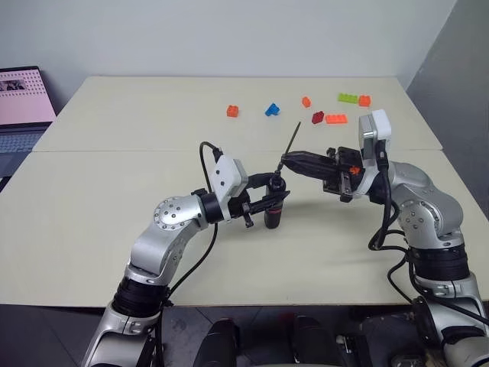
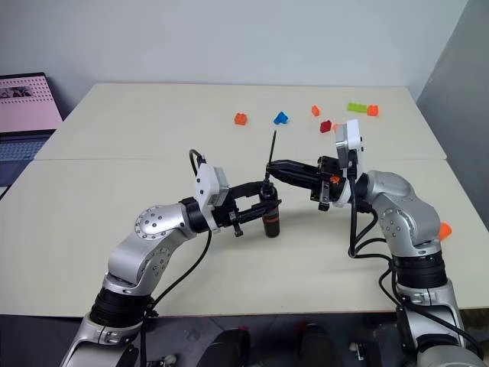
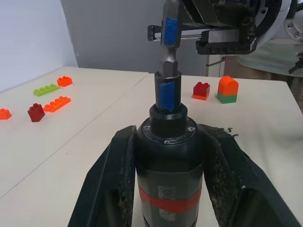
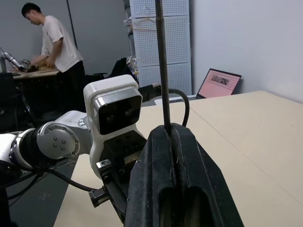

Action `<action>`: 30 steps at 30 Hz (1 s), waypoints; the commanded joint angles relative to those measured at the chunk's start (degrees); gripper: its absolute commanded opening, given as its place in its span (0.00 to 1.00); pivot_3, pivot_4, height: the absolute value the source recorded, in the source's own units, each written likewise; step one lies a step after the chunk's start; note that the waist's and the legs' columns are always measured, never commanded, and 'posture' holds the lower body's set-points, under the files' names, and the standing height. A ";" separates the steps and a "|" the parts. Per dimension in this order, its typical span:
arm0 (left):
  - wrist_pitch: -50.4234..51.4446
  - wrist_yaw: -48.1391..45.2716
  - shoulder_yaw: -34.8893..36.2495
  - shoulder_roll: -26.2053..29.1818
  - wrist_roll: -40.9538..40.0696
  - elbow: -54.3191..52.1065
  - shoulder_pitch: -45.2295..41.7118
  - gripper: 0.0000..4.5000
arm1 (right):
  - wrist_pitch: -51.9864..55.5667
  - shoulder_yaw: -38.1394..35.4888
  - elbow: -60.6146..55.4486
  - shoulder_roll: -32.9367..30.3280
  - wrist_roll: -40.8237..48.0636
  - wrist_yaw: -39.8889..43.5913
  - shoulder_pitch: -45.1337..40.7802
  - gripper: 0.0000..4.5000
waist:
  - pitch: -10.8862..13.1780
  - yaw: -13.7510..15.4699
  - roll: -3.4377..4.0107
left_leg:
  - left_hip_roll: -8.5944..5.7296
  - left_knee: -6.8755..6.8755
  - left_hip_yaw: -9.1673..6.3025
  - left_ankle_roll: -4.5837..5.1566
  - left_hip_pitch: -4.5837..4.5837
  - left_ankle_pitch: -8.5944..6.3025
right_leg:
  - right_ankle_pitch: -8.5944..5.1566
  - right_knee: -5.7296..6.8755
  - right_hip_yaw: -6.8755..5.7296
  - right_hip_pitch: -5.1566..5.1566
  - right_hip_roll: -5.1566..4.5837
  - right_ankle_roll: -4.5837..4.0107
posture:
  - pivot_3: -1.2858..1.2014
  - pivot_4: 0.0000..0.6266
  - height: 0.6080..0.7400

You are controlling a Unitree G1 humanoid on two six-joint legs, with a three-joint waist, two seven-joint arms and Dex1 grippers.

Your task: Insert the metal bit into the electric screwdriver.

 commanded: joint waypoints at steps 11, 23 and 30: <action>-0.73 0.40 -1.17 1.15 2.18 -0.02 0.46 0.36 | -0.27 4.45 -1.57 -2.46 -4.43 2.39 -3.74 0.00 | 0.00 0.03 0.00 | 0.00 0.00 -0.02 0.00 0.04 0.00 | 0.00 -0.01 -0.01 0.04 0.00 0.00 | 0.52 0.24 1.00; -1.02 0.54 -1.21 1.11 2.25 0.25 0.36 0.36 | 5.15 5.22 0.46 -4.82 -3.57 4.63 -6.66 0.00 | 0.00 0.06 0.00 | 0.00 -0.01 -0.02 0.01 0.21 0.00 | 0.00 -0.04 -0.03 0.25 0.00 0.00 | 0.52 0.24 1.00; -1.00 0.62 -1.20 1.08 2.33 0.27 0.36 0.36 | 6.59 4.88 1.37 -4.80 -2.78 5.67 -8.27 0.32 | 0.00 0.03 0.00 | 0.00 -0.02 -0.02 0.01 0.23 -0.01 | 0.00 -0.04 -0.02 0.25 0.00 0.00 | 0.52 0.24 1.00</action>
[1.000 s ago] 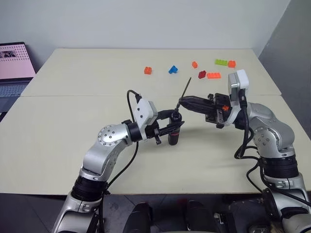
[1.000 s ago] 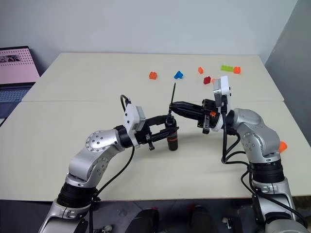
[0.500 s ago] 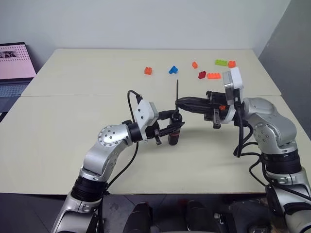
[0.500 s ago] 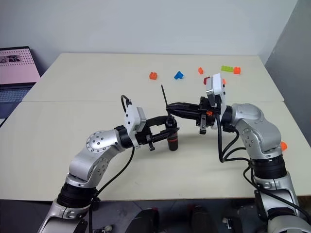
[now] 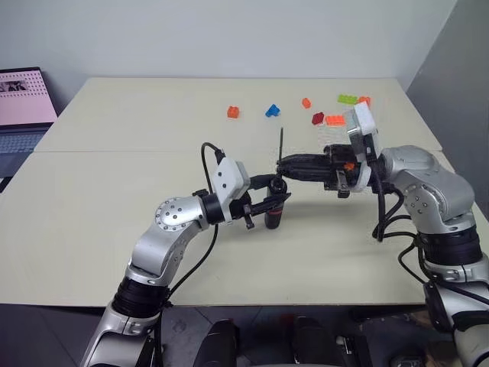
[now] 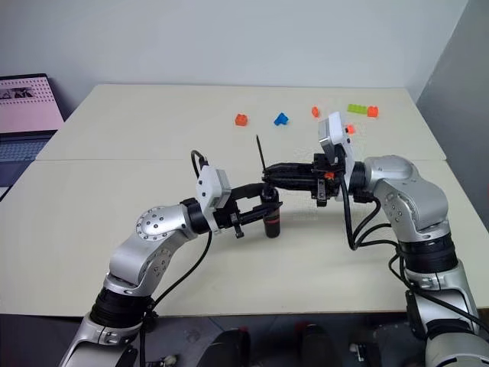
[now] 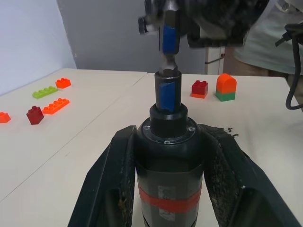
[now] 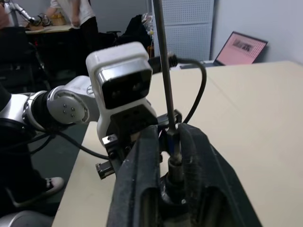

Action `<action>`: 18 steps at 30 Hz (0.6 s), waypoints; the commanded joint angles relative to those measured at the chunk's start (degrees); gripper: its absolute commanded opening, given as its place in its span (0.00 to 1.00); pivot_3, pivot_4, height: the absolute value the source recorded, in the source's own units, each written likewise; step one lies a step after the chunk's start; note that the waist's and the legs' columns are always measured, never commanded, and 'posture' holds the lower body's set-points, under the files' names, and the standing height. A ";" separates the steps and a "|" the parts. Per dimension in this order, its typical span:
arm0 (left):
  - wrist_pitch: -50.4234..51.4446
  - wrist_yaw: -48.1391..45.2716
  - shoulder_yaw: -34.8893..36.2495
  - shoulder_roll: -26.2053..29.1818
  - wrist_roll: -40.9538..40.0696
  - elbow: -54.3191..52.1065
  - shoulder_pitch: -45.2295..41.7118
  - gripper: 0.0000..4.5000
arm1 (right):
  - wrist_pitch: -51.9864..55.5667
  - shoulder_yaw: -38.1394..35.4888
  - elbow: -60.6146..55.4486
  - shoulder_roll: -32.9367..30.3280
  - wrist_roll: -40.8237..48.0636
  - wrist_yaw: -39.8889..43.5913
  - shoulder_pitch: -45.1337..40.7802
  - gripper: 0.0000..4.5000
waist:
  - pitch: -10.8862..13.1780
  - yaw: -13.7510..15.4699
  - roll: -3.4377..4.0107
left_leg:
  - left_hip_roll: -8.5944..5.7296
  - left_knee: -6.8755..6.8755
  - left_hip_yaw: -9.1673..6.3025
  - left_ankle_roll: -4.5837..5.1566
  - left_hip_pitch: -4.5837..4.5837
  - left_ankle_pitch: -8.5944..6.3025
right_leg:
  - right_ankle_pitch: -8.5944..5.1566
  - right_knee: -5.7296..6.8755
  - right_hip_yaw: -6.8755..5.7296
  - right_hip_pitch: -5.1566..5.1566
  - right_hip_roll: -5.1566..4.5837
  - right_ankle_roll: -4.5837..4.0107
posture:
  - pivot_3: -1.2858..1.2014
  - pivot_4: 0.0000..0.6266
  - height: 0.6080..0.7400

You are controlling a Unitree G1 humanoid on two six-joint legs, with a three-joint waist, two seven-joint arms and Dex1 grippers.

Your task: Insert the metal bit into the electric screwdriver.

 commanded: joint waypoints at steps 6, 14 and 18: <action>0.21 0.58 -0.16 0.77 1.63 0.26 0.30 0.36 | 1.57 -1.37 -1.27 -0.28 1.56 1.00 -2.04 0.61 | 0.00 0.00 0.00 | 0.00 0.00 -0.01 0.00 0.00 0.00 | 0.00 0.00 0.00 0.00 0.00 0.00 | 0.52 0.24 1.00; 0.18 0.54 -0.17 0.69 1.62 0.50 0.08 0.36 | 0.63 -3.75 -0.22 1.28 1.48 -1.91 -2.73 0.98 | 0.00 -0.01 0.00 | 0.00 0.00 0.00 0.00 0.00 0.00 | 0.00 0.00 0.00 0.00 0.00 0.00 | 0.52 0.24 1.00; 0.20 0.58 -0.20 0.65 1.62 0.46 0.08 0.36 | 1.81 -4.86 0.00 2.27 2.90 -2.52 -3.43 1.00 | 0.00 -0.01 0.00 | 0.00 -0.01 0.00 0.00 0.00 0.00 | 0.00 -0.01 0.01 0.00 0.00 0.00 | 0.52 0.24 1.00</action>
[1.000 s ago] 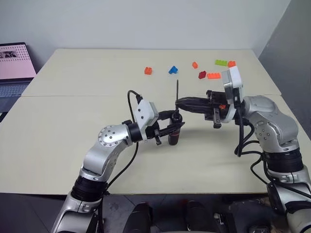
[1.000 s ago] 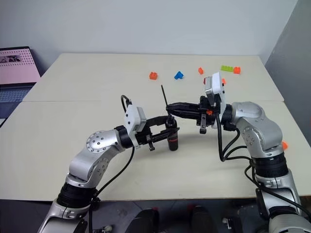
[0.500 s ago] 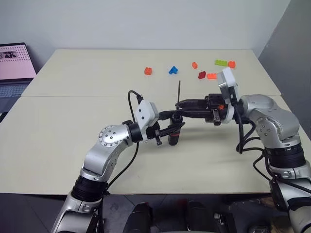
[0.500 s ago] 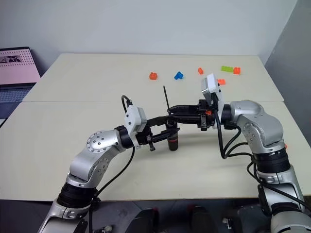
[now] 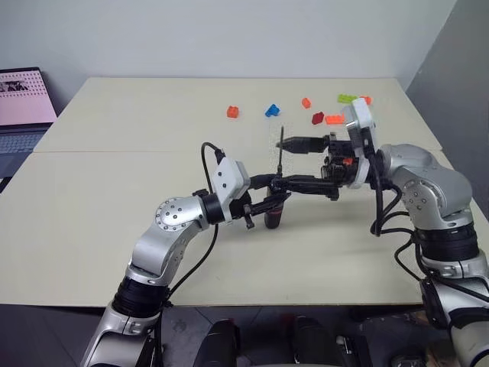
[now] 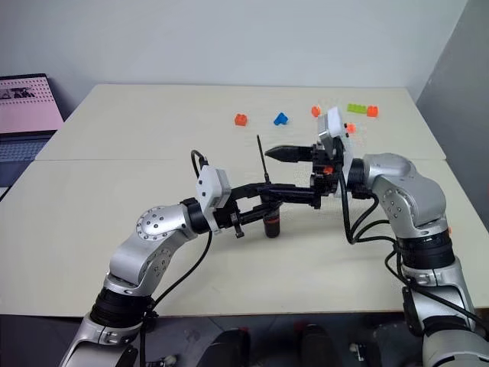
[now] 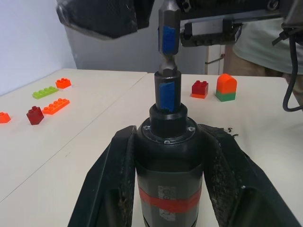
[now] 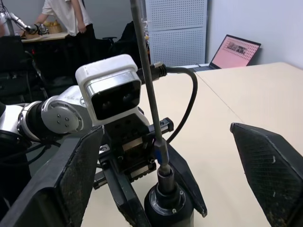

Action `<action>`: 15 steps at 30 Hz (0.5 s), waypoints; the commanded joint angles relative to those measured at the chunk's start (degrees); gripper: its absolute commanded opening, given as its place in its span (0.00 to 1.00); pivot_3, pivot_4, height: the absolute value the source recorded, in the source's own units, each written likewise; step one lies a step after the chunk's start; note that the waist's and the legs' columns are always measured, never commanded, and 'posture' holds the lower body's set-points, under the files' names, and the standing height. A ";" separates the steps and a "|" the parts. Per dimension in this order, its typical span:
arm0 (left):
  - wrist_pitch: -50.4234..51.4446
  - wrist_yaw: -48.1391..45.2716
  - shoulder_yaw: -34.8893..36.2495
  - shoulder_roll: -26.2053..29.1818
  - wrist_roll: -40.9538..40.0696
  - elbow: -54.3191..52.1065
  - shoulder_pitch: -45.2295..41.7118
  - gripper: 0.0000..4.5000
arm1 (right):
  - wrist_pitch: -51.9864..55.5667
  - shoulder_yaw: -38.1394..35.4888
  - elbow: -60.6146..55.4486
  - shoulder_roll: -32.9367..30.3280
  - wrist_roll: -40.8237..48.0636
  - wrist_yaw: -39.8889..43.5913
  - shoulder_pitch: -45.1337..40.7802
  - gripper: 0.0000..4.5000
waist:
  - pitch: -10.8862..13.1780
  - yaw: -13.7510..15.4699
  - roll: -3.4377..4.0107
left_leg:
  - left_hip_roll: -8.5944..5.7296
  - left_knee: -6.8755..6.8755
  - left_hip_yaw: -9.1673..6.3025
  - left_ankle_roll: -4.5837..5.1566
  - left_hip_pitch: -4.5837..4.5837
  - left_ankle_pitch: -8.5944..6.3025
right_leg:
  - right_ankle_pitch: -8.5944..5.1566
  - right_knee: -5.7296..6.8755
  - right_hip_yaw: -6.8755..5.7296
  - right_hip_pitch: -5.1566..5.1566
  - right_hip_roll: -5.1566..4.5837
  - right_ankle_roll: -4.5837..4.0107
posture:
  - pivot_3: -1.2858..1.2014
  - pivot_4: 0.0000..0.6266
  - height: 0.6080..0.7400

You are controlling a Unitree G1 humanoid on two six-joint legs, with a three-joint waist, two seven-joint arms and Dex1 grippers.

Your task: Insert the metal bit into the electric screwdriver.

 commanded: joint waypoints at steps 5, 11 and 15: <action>0.22 0.66 -0.19 0.69 1.69 0.35 0.17 0.36 | 0.34 -2.66 0.00 0.24 2.01 -0.57 -1.86 1.00 | 0.00 0.00 0.00 | 0.00 0.00 -0.01 0.00 0.00 0.00 | 0.00 0.01 -0.01 0.00 0.00 0.00 | 0.52 0.24 1.00; 0.35 0.86 -0.25 0.69 1.74 0.05 0.51 0.36 | 2.53 -3.37 -1.94 -1.24 3.74 -0.30 -1.57 1.00 | 0.00 0.00 0.00 | 0.00 -0.01 0.00 0.00 0.00 0.00 | 0.00 0.00 0.00 0.00 0.00 0.00 | 0.52 0.24 1.00; 0.23 0.73 -0.32 0.67 1.75 0.26 0.45 0.36 | 3.04 -2.71 -2.44 -1.48 3.59 -0.44 -1.74 0.92 | 0.00 -0.02 0.00 | 0.01 -0.01 -0.01 0.00 0.00 0.00 | 0.00 0.00 -0.01 0.00 0.00 0.00 | 0.52 0.24 1.00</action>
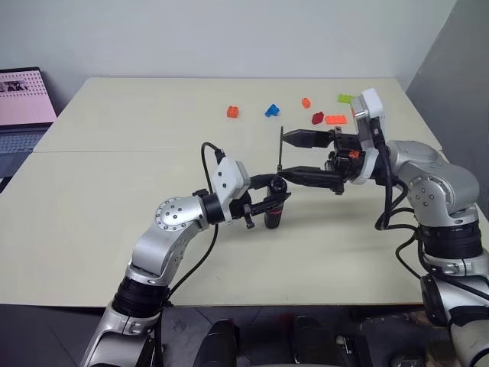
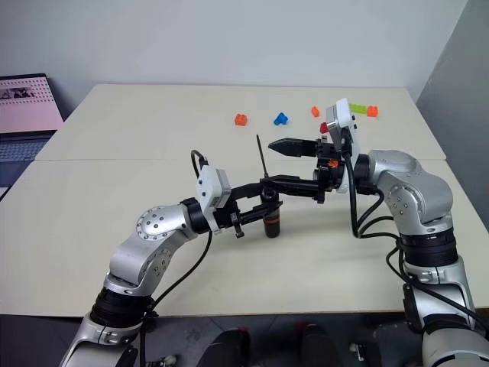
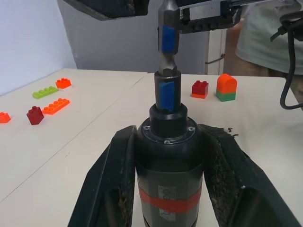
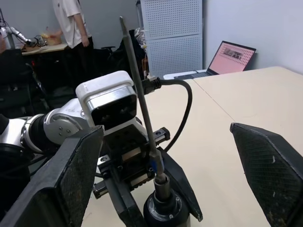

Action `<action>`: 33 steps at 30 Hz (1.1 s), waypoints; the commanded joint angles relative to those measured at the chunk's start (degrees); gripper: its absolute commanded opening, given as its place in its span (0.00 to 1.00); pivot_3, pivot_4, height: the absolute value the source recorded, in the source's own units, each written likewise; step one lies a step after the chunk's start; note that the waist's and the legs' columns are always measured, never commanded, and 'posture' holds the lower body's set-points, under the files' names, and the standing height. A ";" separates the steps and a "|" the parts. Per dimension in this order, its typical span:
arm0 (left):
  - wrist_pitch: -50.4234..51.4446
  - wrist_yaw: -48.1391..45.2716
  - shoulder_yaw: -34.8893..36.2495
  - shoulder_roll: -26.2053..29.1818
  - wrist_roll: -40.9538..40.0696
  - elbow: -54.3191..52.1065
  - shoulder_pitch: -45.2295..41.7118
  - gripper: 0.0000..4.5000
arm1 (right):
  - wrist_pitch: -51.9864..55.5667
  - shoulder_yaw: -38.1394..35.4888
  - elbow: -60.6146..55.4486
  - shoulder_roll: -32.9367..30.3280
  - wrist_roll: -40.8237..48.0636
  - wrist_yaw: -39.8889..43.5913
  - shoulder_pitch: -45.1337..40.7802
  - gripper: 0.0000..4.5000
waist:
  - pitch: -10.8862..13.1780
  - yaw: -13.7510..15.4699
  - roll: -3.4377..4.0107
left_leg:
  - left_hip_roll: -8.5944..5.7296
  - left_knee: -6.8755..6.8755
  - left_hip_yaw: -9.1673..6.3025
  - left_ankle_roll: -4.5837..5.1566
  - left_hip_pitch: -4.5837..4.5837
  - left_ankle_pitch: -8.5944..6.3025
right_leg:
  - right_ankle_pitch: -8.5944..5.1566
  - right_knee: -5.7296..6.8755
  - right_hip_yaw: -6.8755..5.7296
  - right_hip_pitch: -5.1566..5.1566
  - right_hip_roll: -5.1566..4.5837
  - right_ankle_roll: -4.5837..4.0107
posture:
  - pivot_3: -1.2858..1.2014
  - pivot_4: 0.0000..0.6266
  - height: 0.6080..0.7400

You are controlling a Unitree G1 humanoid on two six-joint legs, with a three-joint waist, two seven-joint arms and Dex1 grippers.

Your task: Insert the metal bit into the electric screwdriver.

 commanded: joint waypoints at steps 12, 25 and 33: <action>0.16 0.73 -0.43 0.69 1.90 0.31 0.54 0.36 | 1.39 0.84 -2.10 -0.09 0.53 0.11 -2.76 0.30 | 0.00 0.01 0.00 | -0.01 0.00 0.01 0.00 0.00 0.00 | 0.00 0.00 0.01 -0.01 0.00 0.00 | 0.52 0.24 1.00; 0.22 0.64 -0.32 0.87 1.85 0.14 0.59 0.36 | 0.17 2.63 0.19 -0.64 -1.90 2.45 -2.75 0.00 | 0.00 0.03 0.00 | -0.01 0.00 0.00 0.00 0.00 0.00 | 0.00 -0.01 0.00 0.00 0.00 0.00 | 0.52 0.24 1.00; 0.36 0.75 -0.17 0.99 1.84 -0.18 0.83 0.36 | -2.14 3.72 -0.01 -1.04 -3.66 3.89 -1.77 0.00 | 0.00 0.02 0.00 | -0.01 0.00 0.00 0.00 0.00 0.00 | 0.00 -0.01 0.00 0.00 0.00 0.00 | 0.52 0.24 1.00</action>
